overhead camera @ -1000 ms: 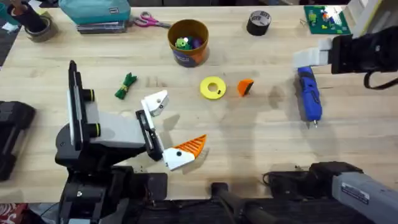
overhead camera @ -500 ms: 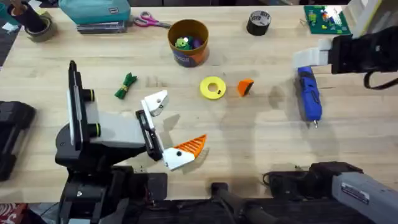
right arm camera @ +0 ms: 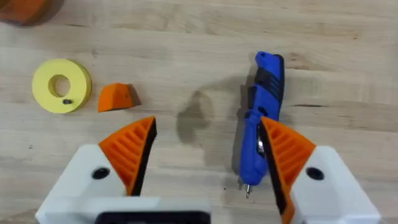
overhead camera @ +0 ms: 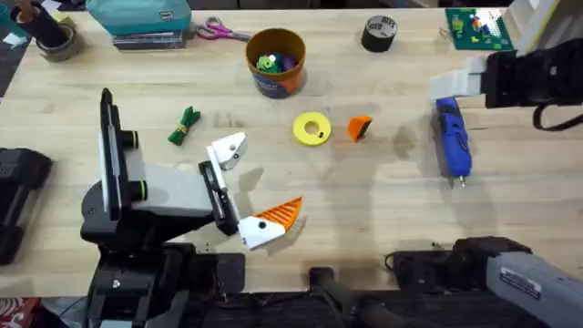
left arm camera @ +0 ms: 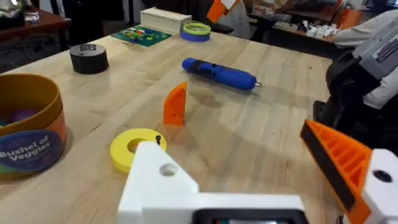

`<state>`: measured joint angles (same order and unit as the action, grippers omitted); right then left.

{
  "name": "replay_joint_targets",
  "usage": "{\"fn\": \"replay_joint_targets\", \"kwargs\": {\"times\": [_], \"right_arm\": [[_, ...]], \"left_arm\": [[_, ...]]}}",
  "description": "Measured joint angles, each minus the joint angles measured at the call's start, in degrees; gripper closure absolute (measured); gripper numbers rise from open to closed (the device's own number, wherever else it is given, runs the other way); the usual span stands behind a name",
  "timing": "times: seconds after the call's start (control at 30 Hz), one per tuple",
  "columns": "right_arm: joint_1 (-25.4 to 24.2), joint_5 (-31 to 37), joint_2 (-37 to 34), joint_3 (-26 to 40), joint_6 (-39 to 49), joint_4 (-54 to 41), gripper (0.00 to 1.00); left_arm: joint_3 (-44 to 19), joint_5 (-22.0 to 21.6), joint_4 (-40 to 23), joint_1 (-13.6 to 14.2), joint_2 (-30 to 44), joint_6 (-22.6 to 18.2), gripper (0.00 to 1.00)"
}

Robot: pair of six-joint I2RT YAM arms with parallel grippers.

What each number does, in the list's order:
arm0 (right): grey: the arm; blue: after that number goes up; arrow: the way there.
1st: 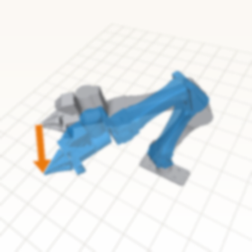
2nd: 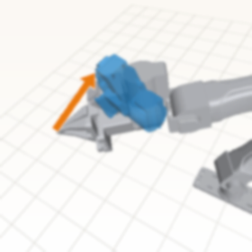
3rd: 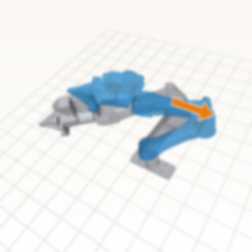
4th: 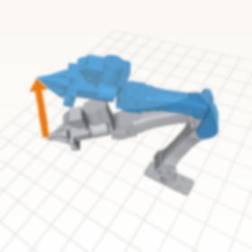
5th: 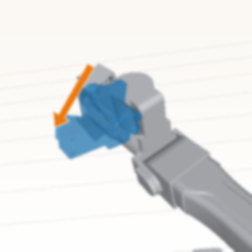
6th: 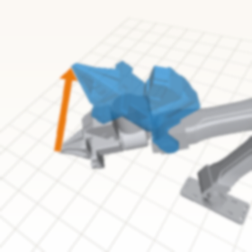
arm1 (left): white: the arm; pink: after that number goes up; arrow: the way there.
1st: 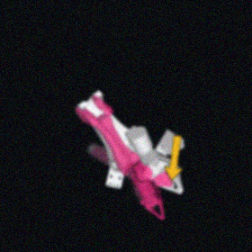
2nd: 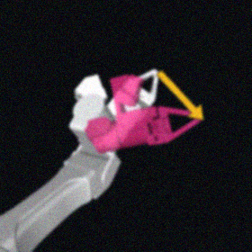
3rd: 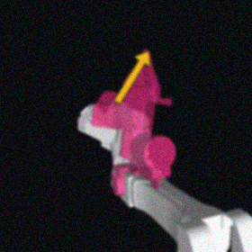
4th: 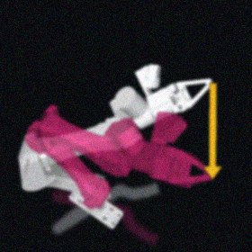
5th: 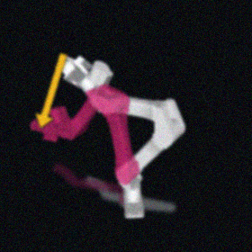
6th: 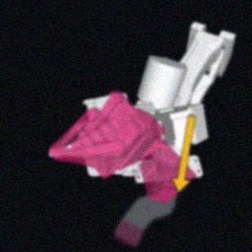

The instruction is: Pick up the gripper from the table and insert it into the empty holder that is missing its gripper. Then pick up a screw, insert it into the mounting hole, and use the screwdriver to tighten it. Finally, clean up the table by picking up the vegetable and placing it into the bucket.

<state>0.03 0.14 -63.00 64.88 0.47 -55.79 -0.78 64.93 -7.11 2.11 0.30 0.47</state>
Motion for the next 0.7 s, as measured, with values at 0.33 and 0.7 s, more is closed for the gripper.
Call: {"fn": "replay_joint_targets", "kwargs": {"times": [0.33,0.7], "right_arm": [[0.0,0.0,0.0,0.0,0.0,0.0,0.003],[0.0,-0.55,0.0,0.0,-0.02,-0.16,0.003]], "left_arm": [[0.0,0.0,0.0,0.0,0.02,0.0,0.015],[0.0,0.0,0.0,0.0,0.01,0.0,0.015]]}}
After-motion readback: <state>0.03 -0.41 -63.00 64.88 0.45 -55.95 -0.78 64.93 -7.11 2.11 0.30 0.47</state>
